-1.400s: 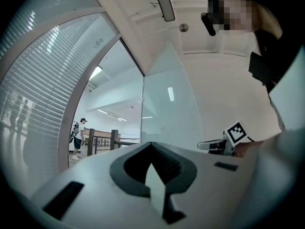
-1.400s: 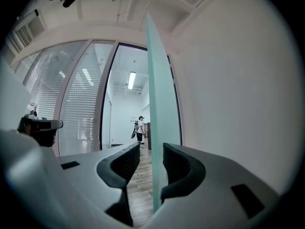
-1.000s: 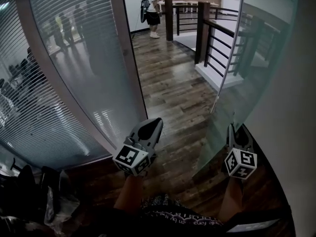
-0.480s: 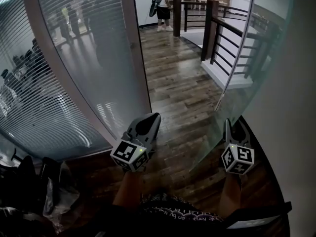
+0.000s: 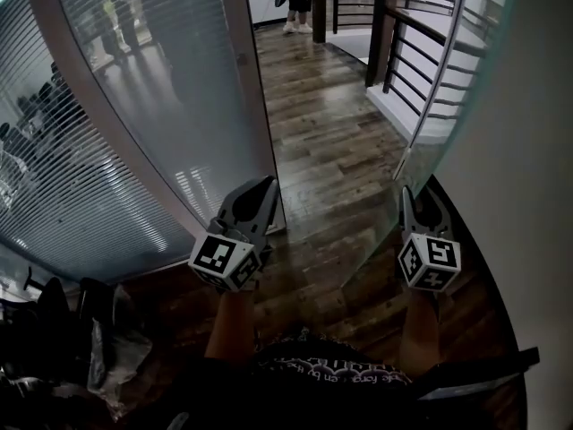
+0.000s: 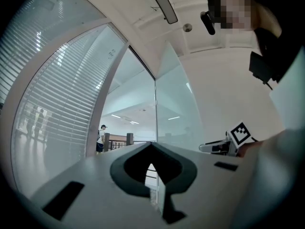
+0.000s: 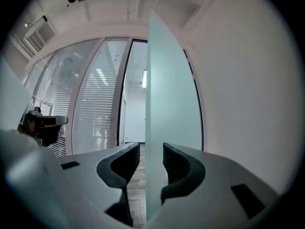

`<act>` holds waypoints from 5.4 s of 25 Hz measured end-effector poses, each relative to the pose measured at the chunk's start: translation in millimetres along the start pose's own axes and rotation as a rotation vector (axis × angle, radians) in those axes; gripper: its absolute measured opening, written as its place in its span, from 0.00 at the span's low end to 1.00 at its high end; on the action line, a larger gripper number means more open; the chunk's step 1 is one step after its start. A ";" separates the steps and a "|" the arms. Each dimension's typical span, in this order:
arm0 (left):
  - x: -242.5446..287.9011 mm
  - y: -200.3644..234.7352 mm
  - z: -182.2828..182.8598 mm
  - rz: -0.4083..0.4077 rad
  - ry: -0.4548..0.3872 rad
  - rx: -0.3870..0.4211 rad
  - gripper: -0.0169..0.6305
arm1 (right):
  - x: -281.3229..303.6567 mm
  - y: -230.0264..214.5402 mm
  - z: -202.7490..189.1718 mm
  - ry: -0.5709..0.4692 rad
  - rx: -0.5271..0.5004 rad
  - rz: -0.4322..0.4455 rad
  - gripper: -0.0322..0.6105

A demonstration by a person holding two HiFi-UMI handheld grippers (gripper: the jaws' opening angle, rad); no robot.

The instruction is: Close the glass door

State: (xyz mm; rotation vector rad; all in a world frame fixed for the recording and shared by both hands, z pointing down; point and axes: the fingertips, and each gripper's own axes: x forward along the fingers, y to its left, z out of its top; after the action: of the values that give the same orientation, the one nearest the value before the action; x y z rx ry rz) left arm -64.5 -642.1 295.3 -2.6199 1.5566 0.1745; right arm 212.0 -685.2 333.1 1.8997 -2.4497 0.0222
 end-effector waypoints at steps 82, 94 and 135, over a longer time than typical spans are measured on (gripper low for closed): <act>73.8 307.1 -40.6 0.343 0.042 0.095 0.03 | 380.2 246.7 12.1 -0.068 -0.105 0.511 0.26; 75.7 331.2 -36.4 0.378 0.029 0.080 0.03 | 412.3 250.7 13.9 -0.070 -0.099 0.470 0.26; 107.8 357.3 -47.3 0.326 0.046 0.069 0.03 | 476.4 265.0 16.6 -0.057 -0.092 0.469 0.26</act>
State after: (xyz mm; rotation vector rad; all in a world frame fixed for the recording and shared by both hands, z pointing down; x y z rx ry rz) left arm -324.9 -912.5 320.2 -2.3186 1.9600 0.0806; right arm -163.3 -1080.8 340.1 1.2709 -2.8170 -0.1284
